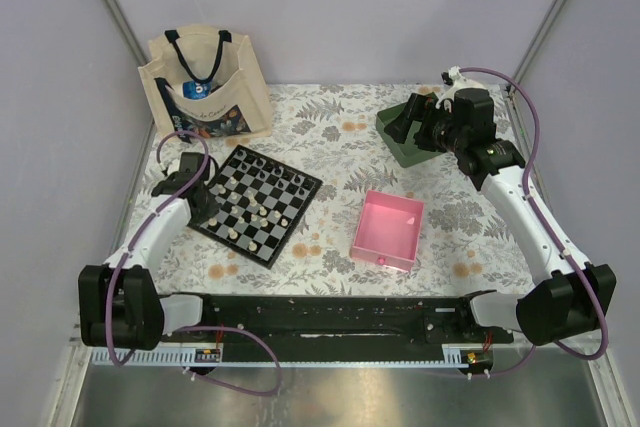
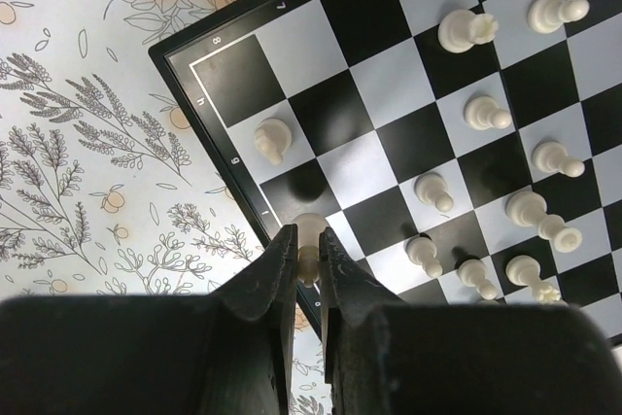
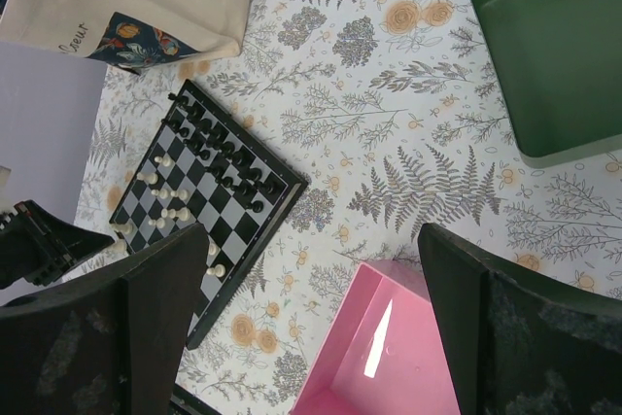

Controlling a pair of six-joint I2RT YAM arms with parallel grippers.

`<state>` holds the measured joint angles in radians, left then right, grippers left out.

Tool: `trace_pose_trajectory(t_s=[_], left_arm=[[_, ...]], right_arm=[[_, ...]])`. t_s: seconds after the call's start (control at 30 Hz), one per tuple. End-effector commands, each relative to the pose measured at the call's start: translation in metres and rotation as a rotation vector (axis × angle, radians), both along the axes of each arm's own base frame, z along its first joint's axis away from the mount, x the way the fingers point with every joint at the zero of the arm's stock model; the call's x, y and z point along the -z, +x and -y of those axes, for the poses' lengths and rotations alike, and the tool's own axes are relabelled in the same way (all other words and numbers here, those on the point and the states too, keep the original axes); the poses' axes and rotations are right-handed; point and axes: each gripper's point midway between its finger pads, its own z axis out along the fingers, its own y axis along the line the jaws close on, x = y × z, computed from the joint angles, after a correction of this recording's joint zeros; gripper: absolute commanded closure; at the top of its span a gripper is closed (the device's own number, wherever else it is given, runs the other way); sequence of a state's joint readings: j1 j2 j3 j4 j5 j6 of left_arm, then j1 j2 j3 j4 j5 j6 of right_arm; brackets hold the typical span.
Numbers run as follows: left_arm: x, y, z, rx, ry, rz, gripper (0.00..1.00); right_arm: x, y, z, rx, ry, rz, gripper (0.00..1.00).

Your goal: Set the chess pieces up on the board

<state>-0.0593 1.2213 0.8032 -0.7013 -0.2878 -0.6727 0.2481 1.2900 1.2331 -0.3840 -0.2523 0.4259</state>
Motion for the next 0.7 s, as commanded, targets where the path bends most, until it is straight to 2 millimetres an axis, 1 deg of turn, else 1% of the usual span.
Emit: trace_pose_trajectory(t_s=[0.0,0.17,0.3,0.53,0.67], left_arm=[[0.002,0.009,0.001,-0.015,-0.011,0.014,1.00],[0.008,0.010,0.001,-0.014,-0.010,-0.015,1.00],[0.011,0.011,-0.002,-0.025,0.002,-0.022,1.00],[0.023,0.009,-0.007,-0.047,0.029,-0.045,1.00],[0.025,0.012,-0.008,-0.050,0.033,-0.043,1.00]], right_arm=[[-0.014,0.001,-0.002,-0.006,0.014,0.056,0.01],[-0.014,0.001,-0.003,-0.007,0.012,0.057,0.01],[-0.013,0.003,-0.002,-0.005,0.011,0.054,0.01],[-0.013,0.003,-0.003,-0.005,0.010,0.052,0.01],[-0.011,0.004,-0.002,-0.004,0.008,0.049,0.01]])
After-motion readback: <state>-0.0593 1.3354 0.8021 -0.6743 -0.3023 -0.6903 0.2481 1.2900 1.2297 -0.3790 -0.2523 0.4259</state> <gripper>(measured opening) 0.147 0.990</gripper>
